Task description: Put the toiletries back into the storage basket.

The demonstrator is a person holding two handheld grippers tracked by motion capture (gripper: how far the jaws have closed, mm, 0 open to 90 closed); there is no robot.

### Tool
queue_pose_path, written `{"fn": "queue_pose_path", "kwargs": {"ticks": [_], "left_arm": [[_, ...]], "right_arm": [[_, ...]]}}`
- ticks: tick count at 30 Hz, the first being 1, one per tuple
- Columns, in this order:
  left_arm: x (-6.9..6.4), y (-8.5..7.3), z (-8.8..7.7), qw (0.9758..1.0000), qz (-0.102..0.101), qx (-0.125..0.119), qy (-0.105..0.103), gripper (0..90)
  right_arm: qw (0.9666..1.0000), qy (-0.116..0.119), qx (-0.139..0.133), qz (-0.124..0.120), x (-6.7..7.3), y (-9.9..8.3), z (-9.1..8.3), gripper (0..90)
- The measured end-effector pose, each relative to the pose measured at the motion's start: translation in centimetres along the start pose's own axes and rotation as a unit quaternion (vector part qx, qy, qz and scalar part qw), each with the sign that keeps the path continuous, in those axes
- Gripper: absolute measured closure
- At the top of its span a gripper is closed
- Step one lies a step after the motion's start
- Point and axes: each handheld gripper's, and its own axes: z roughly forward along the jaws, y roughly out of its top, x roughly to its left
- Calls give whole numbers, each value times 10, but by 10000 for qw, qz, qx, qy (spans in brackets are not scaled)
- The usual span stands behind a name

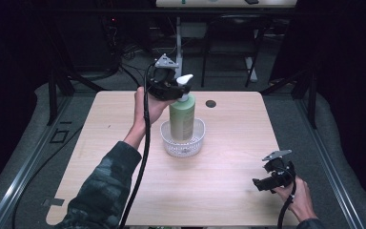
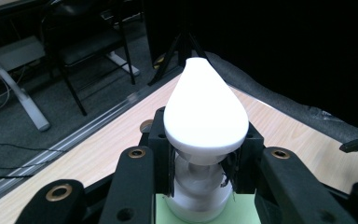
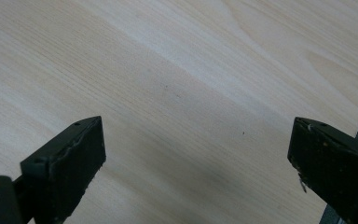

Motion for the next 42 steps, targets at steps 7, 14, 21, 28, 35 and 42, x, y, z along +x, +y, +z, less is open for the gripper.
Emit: {"fn": "queue_pose_path", "kwargs": {"ticks": [7,14,21,28,35,42], "left_arm": [[0,-9,8,10000,-13,83,-17,677],[2,-15,13,9999,-77,97,-23,677],[3,-25,21,9998,-158,118,21,677],[6,-33,28,9996,-223,155,19,677],[8,-40,33,9994,-260,206,73,677],[9,-44,37,9993,-296,201,80,677]], "right_arm": [[10000,4,5,9,0,0,0,34],[10000,3,5,5,0,0,0,34],[10000,1,1,17,0,0,0,34],[10000,-2,-4,8,0,0,-1,34],[10000,-10,-2,14,0,0,-1,34],[10000,-10,0,10,0,0,-1,35]]}}
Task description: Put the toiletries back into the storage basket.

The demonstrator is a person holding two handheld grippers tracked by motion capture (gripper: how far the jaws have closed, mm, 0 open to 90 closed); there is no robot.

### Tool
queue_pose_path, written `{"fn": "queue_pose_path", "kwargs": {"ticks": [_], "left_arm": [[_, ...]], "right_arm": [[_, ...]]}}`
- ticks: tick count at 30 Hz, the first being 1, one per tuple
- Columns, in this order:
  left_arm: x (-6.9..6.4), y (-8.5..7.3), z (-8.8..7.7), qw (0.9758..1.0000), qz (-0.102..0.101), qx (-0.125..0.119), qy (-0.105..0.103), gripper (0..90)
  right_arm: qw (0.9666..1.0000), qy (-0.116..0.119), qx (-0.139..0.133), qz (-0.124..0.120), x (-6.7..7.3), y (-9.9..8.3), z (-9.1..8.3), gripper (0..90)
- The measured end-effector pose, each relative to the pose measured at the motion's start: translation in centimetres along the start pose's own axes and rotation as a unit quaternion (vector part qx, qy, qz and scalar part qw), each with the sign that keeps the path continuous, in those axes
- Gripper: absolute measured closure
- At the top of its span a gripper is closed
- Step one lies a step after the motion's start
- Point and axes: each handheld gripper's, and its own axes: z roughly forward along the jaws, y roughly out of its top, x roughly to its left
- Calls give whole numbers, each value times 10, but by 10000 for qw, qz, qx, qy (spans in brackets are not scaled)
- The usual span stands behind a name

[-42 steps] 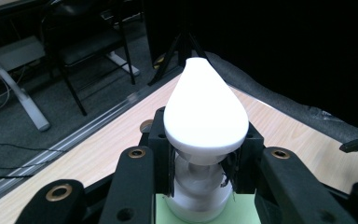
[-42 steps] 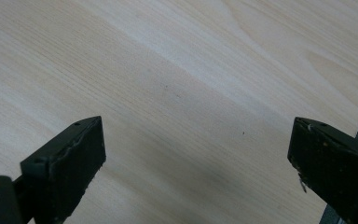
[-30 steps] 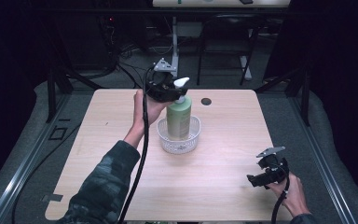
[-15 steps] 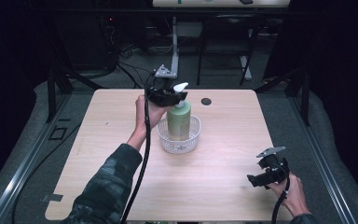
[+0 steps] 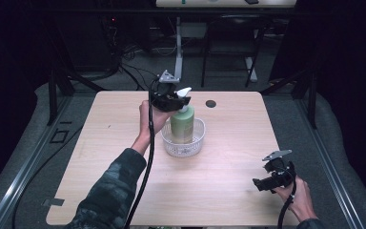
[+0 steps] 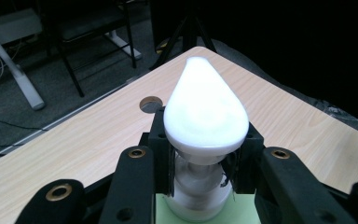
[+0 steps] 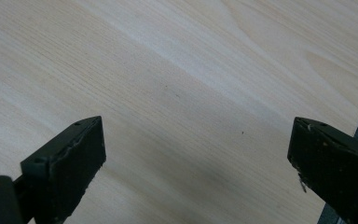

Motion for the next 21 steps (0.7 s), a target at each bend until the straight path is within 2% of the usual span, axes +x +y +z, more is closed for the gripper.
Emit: {"fn": "queue_pose_path", "kwargs": {"ticks": [9,21], "left_arm": [[1,-7,6,10000,10,7,19,677],[2,-11,6,10000,-2,9,22,676]], "right_arm": [[10000,-3,-3,12,0,0,0,35],[10000,-5,3,6,0,0,0,35]]}}
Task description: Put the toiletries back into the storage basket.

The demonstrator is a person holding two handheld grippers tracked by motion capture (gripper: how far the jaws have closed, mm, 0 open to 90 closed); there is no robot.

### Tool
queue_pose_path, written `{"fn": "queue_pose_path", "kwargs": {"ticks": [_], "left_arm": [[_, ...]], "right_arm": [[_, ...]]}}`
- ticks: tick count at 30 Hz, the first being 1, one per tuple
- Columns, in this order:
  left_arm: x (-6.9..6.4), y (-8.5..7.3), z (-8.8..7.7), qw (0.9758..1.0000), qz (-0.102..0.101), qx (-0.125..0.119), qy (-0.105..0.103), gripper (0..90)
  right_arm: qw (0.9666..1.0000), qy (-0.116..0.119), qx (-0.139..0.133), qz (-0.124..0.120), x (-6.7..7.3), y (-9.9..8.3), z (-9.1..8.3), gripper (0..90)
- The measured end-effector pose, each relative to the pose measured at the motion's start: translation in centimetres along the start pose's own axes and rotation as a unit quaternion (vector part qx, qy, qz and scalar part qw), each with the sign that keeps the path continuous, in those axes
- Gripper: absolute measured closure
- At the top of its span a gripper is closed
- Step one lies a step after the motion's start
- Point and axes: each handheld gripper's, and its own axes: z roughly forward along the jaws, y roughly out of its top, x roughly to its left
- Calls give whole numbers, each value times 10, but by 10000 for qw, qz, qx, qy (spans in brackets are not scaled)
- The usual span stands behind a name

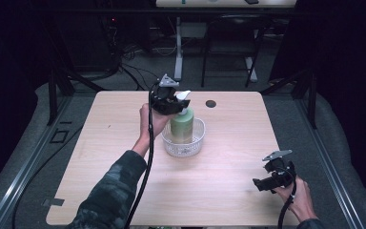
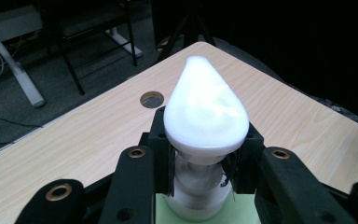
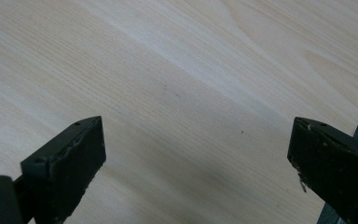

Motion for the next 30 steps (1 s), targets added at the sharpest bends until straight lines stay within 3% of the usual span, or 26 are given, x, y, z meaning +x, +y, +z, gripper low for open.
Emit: {"fn": "queue_pose_path", "kwargs": {"ticks": [17,19,21,24,30], "left_arm": [[-2,-6,-5,9999,-56,29,-82,643],[-1,-7,-6,9998,-141,115,-109,515],[-3,-6,-11,9995,-89,275,-105,393],[-4,-5,-17,9995,-87,284,-140,241],[-8,-10,-36,9991,-50,386,-157,126]], "right_arm": [[10000,-16,10,-14,1,0,0,36],[10000,-16,0,-3,0,0,-1,35],[10000,-1,-11,-1,0,0,-1,36],[10000,-15,-9,-14,0,0,-1,36],[10000,-34,0,-21,0,0,-2,36]]}}
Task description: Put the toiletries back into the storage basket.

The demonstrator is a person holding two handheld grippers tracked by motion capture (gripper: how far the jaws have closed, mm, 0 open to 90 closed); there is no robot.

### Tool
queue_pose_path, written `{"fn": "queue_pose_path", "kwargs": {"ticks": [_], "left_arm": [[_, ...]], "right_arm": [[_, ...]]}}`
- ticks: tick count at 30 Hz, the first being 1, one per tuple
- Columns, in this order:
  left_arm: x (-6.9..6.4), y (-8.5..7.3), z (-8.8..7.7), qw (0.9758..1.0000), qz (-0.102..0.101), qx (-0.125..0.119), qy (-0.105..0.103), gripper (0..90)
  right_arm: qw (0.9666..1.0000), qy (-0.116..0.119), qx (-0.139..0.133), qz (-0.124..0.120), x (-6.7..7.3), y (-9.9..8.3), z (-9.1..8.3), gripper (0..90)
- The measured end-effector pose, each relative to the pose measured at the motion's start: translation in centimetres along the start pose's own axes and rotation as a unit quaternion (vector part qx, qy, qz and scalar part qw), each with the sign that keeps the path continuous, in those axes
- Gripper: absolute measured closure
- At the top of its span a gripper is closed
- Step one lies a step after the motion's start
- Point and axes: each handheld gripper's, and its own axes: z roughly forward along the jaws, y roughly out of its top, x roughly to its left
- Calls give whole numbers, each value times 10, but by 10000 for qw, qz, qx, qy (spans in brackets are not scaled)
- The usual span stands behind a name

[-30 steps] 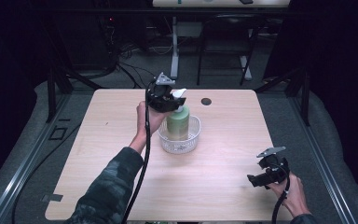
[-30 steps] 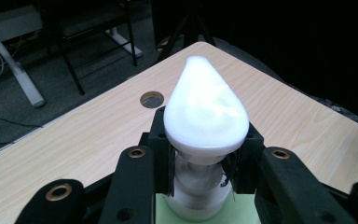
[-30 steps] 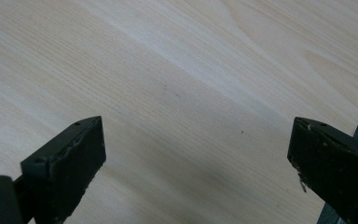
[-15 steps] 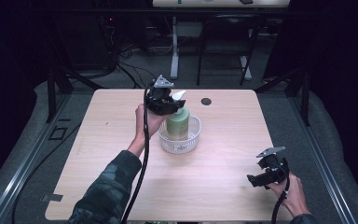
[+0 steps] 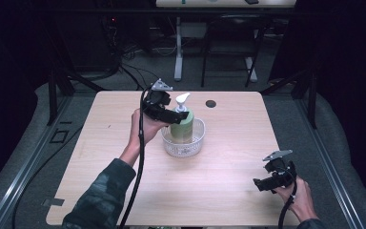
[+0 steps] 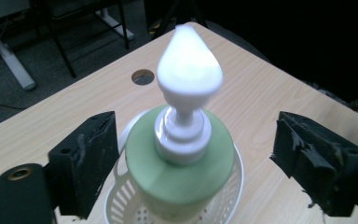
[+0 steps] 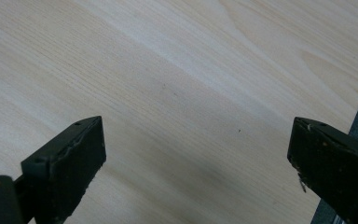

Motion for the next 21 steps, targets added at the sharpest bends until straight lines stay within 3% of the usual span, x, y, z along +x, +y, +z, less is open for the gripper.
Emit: {"fn": "queue_pose_path", "kwargs": {"ticks": [11,14,21], "left_arm": [[-1,-22,-28,9993,8,376,10,73],[0,-35,-37,9984,-10,567,34,49],[4,-59,-48,9972,-37,750,63,5]], "right_arm": [[10000,-27,5,10,1,0,-1,35],[10000,-27,-1,-3,1,0,-1,34],[10000,-16,-11,20,0,0,-1,34]]}}
